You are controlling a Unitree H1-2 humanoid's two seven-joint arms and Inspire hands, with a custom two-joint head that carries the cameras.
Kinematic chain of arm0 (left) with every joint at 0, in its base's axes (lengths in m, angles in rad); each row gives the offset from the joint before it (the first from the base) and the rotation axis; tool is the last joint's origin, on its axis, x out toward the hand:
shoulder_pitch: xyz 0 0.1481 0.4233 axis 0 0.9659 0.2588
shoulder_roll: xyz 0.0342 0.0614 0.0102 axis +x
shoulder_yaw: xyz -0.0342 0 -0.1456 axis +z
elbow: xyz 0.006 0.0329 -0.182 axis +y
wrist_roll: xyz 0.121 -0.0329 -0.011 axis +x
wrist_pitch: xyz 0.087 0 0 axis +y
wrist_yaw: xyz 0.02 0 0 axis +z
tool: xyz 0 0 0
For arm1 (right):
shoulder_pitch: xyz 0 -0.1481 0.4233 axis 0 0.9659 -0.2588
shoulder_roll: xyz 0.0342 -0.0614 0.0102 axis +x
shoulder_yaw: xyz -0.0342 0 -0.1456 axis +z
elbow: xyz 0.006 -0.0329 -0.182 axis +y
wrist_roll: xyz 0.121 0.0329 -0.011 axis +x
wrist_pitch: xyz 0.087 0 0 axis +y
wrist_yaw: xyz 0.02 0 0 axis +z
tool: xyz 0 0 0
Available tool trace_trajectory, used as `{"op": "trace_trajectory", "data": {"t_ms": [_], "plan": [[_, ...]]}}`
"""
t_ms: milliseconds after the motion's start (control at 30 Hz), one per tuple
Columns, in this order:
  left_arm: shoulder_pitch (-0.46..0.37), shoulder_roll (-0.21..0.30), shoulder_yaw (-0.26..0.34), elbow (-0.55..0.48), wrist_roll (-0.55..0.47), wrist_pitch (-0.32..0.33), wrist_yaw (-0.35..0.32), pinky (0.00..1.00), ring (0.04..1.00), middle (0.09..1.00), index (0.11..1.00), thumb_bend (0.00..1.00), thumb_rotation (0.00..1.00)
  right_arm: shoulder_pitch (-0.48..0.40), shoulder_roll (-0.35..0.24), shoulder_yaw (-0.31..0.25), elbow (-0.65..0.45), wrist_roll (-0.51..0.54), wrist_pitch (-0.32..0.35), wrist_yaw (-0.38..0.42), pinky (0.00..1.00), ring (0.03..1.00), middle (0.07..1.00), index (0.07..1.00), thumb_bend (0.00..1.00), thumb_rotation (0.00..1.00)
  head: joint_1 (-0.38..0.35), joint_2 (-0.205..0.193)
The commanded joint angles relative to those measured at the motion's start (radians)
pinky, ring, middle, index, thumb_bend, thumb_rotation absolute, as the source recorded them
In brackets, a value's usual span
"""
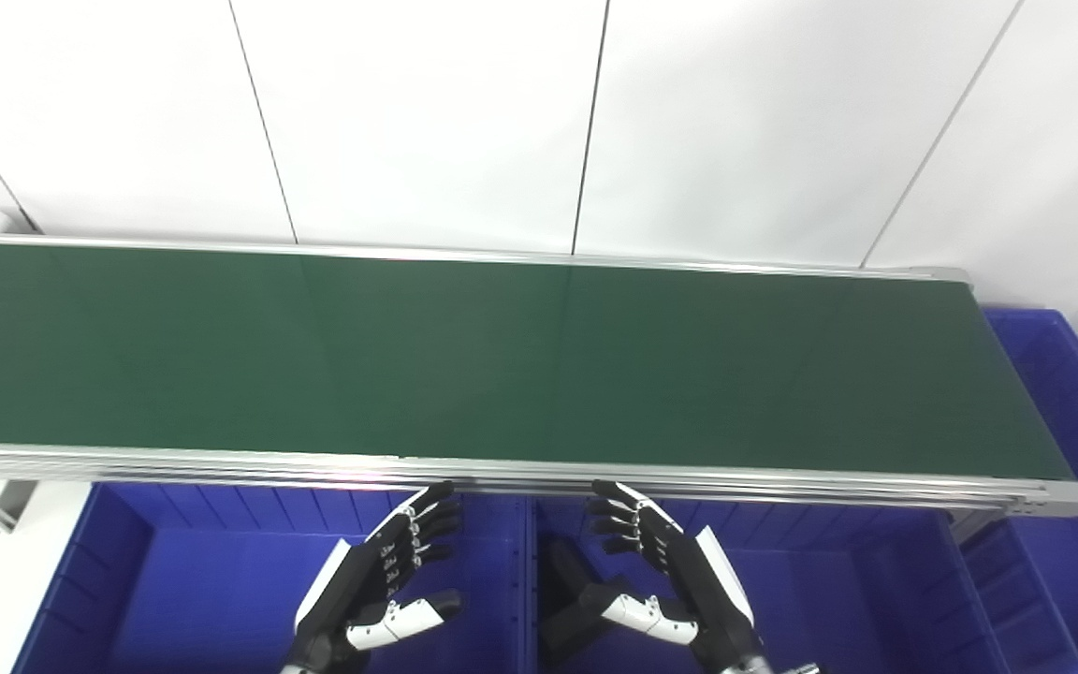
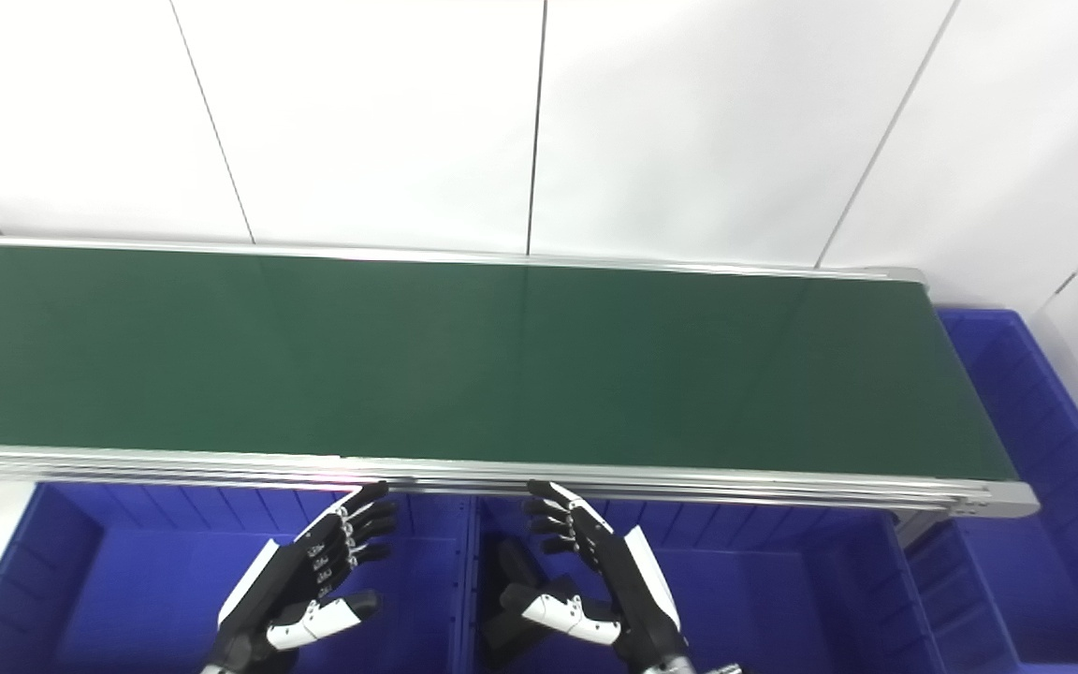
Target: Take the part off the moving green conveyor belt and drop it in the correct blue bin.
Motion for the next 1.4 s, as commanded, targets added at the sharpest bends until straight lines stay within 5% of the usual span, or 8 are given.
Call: {"op": "trace_trajectory", "data": {"t_ms": [0,1033,1367], "plan": [[-0.007,-0.001,-0.002,-0.027,-0.004,-0.029,0.001,0.82,0.871,0.875,0.902,0.98,0.46,-0.002,0.000,-0.003,-0.028,0.007,-0.018,0.000,0.70,0.764,0.802,0.856,0.80,0.55,0.002,0.001],[-0.006,-0.001,-0.002,-0.019,-0.002,-0.039,0.002,0.82,0.872,0.875,0.902,0.99,0.46,-0.002,-0.001,-0.003,-0.021,0.012,-0.026,0.000,0.70,0.761,0.799,0.859,0.80,0.55,0.008,-0.009],[-0.005,-0.019,-0.007,0.015,0.000,-0.063,0.006,0.82,0.870,0.875,0.895,1.00,0.44,0.001,-0.014,-0.008,-0.002,0.030,-0.055,0.004,0.70,0.761,0.802,0.866,0.78,0.54,0.137,-0.066]]}}
